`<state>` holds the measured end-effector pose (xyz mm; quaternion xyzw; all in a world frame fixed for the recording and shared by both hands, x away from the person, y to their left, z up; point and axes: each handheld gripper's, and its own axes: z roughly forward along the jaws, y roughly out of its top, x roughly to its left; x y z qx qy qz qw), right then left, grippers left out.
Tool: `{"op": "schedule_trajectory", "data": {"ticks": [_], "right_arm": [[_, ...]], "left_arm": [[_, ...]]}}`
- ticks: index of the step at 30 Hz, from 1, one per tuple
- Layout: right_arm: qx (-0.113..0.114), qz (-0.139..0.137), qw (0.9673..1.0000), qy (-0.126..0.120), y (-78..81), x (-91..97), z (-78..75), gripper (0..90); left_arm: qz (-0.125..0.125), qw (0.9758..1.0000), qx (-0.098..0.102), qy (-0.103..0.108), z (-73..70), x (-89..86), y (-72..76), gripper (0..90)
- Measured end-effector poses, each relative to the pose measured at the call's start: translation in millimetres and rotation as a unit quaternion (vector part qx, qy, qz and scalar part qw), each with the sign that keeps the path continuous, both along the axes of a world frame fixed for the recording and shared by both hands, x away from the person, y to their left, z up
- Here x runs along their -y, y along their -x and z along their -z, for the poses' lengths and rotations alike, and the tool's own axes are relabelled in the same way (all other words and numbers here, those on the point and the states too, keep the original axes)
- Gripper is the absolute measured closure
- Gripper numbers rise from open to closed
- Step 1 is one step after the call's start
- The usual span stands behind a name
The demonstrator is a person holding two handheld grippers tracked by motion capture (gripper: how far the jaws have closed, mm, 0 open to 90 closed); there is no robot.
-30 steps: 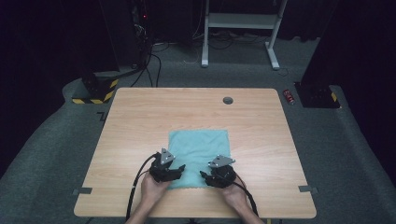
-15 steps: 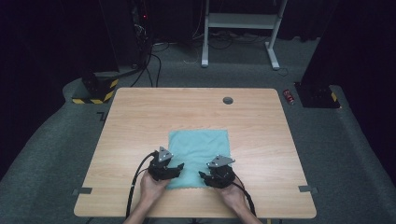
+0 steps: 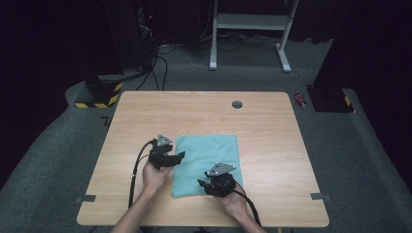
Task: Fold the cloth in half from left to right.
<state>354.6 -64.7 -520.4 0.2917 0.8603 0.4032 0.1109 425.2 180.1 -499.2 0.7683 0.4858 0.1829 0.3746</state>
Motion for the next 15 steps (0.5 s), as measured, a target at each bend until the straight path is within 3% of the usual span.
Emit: {"op": "schedule_trajectory", "data": {"ticks": [3,8,10,15], "right_arm": [[0.004,-0.011,0.9999,-0.004,2.2,-5.8,-0.5,59.4],[0.011,-0.029,0.9995,-0.010,6.7,-16.8,-2.7,62.6],[0.014,-0.039,0.9991,-0.009,7.9,-20.9,-2.6,63.4],[0.008,-0.054,0.9984,-0.013,11.6,-30.7,-1.9,64.2]], "left_arm": [[-0.012,0.9998,-0.007,-0.011,-2.1,-2.8,-14.3,39.2],[-0.029,0.9994,-0.020,0.001,-4.9,-7.7,-39.0,42.7],[-0.036,0.9991,-0.017,0.011,-1.4,-8.5,-43.8,45.4],[-0.061,0.9977,-0.029,0.006,11.5,-15.7,-54.4,47.2]]}}
